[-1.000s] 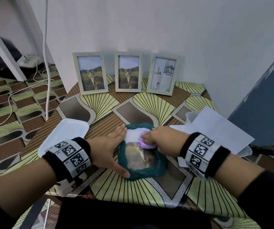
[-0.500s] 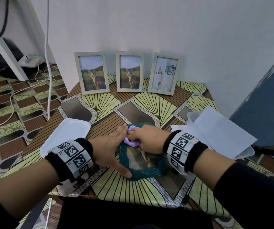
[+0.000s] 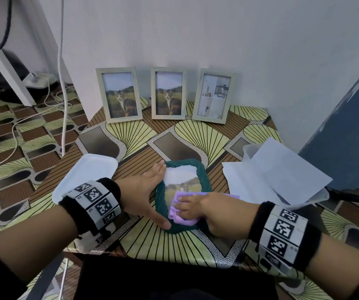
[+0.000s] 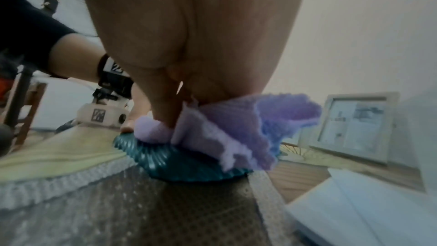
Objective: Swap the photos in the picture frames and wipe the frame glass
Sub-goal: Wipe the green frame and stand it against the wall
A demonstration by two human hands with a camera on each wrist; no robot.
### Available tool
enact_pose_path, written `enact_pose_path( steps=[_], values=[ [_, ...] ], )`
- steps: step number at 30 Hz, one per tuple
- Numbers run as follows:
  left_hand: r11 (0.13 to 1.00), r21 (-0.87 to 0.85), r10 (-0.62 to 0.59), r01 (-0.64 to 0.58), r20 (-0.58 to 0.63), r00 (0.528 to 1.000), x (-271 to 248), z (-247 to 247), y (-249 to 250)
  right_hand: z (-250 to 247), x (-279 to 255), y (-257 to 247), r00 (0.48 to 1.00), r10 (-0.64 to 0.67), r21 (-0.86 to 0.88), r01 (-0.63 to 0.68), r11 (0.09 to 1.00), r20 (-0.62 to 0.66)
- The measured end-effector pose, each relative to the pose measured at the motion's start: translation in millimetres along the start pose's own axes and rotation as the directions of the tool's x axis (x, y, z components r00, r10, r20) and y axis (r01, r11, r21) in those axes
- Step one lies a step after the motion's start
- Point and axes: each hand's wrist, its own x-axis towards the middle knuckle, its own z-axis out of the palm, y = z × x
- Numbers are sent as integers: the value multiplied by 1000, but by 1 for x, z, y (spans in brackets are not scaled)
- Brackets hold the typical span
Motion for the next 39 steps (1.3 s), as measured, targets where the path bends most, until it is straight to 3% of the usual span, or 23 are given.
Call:
enact_pose_path(
  steps=[2, 6, 9, 11, 14, 17, 20, 22, 24, 26, 29, 31, 33, 35, 37, 39],
  values=[
    [1000, -3, 4, -4, -6, 1000, 0, 1, -1, -3, -12, -4, 985, 68, 199, -35, 979, -161],
    [999, -1, 40, -40, -25, 999, -1, 0, -3, -14, -31, -1, 923, 274, 552, -84, 829, -271],
    [995, -61, 75, -79, -66, 995, -6, -8, 3, -20, -34, 8, 756, 513, 713, -88, 696, -407],
    [985, -108, 119, -135, -146, 982, -10, -12, 10, -21, -34, 14, 670, 629, 746, -167, 645, -394],
    [953, -79, 271, -292, -206, 940, -14, -11, 30, -14, -32, 17, 681, 690, 887, -130, 443, -245],
    [920, 60, 391, -386, -135, 910, -13, 1, 52, -8, -31, 11, 689, 715, 975, -58, 216, -117],
    [903, 235, 403, -359, -176, 898, -9, 10, 62, -4, -26, 4, 696, 714, 997, 76, 27, -72],
    [902, 261, 405, -344, -235, 884, -9, 8, 64, 0, -25, 4, 719, 692, 986, 155, -64, -69],
    [902, 281, 401, -328, -265, 877, -10, 6, 66, 1, -22, 0, 671, 740, 971, 202, -124, -45],
    [910, 297, 377, -290, -299, 877, -11, 5, 67, 1, -22, -2, 614, 789, 976, 178, -122, -13],
    [939, 259, 319, -227, -407, 856, -14, 0, 61, 3, -21, 2, 581, 814, 970, 205, -131, -13],
    [967, 181, 247, -180, -484, 840, -17, -7, 52, 2, -22, 1, 605, 796, 969, 210, -131, -24],
    [989, 51, 144, -142, -594, 792, -24, -14, 37, 0, -22, 0, 617, 786, 983, 169, -71, -50],
    [994, -68, 15, -82, -673, 740, -32, -19, 15, -1, -20, 2, 558, 828, 993, 119, -21, -49],
    [990, -140, -112, 20, -690, 715, -40, -21, -12, -4, -20, 3, 535, 841, 996, 22, 82, -81],
    [976, -167, -218, 142, -675, 705, -49, -18, -42, -7, -20, 4, 547, 827, 974, -87, 208, -128]
  ],
)
